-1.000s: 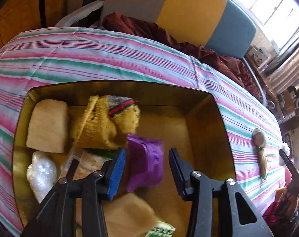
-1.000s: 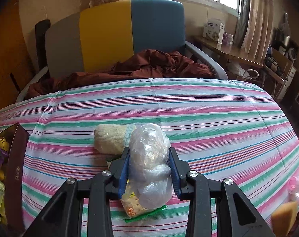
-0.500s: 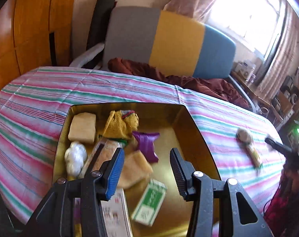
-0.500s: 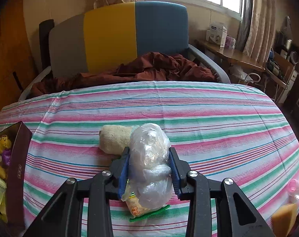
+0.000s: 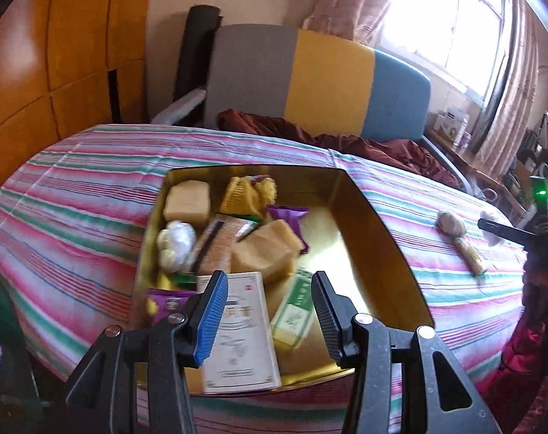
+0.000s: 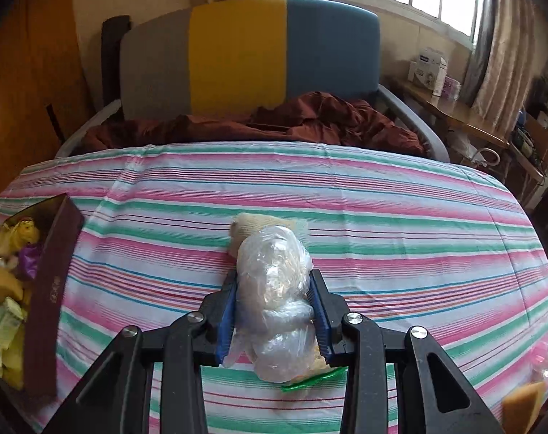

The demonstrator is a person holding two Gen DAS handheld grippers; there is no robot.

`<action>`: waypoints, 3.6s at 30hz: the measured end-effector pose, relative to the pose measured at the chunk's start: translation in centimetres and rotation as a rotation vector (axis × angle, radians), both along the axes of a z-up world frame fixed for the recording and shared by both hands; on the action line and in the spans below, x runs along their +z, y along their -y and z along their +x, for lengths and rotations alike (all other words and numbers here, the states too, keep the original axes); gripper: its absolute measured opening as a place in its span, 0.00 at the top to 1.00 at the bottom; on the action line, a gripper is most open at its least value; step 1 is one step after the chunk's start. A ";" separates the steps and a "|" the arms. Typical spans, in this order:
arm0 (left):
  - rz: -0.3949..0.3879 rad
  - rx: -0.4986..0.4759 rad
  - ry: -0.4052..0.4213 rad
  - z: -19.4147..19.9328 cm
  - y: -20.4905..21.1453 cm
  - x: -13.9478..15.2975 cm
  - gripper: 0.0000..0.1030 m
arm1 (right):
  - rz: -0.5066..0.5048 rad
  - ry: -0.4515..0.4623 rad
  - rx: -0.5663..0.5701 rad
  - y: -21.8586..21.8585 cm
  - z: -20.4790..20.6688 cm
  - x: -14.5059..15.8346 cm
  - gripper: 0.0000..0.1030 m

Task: Organize objects
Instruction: 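Carry the white wrapped ball into the tin and open the right gripper, then grasp the yellow WEIDAN cracker packet with the right gripper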

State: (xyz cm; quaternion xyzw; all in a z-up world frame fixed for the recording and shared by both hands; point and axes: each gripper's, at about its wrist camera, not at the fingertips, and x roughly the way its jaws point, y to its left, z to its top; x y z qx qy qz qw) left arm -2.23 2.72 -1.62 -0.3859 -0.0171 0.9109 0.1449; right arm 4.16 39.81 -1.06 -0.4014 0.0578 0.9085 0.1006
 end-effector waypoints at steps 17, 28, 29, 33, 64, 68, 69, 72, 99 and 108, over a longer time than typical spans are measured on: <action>0.022 0.048 0.020 0.4 1.9 -0.8 0.53 | -0.087 0.016 0.600 25.3 0.1 -0.9 0.61; -0.012 0.039 0.009 0.7 1.4 -1.1 0.52 | -0.180 0.139 0.660 28.4 -0.7 -5.1 0.36; -0.015 0.039 0.008 0.7 1.4 -1.1 0.52 | -0.196 0.141 0.667 28.3 -0.6 -5.3 0.36; -0.017 0.041 0.006 0.8 1.3 -1.0 0.52 | -0.220 0.126 0.675 28.0 -0.3 -5.1 0.36; -0.083 -0.051 -0.044 1.9 -3.1 0.4 0.52 | 0.031 -0.020 0.300 13.2 -0.2 1.0 0.20; -0.101 -0.083 -0.040 1.9 -4.7 0.4 0.52 | 0.075 -0.015 0.166 7.3 -1.6 1.1 0.17; -0.106 -0.093 -0.040 1.9 -5.1 0.4 0.52 | 0.081 -0.013 0.123 5.6 -1.9 1.0 0.16; -0.125 -0.123 -0.036 2.0 -6.6 0.3 0.52 | 0.075 -0.023 -0.008 0.5 -2.2 0.0 0.16; -0.070 -0.416 0.050 0.8 -18.5 -0.8 0.52 | 0.022 0.268 -0.141 -5.8 -4.6 -7.8 0.13; -0.058 -0.446 0.071 -0.1 -20.5 -0.5 0.52 | 0.039 0.341 -0.155 -5.4 -2.0 -7.4 0.54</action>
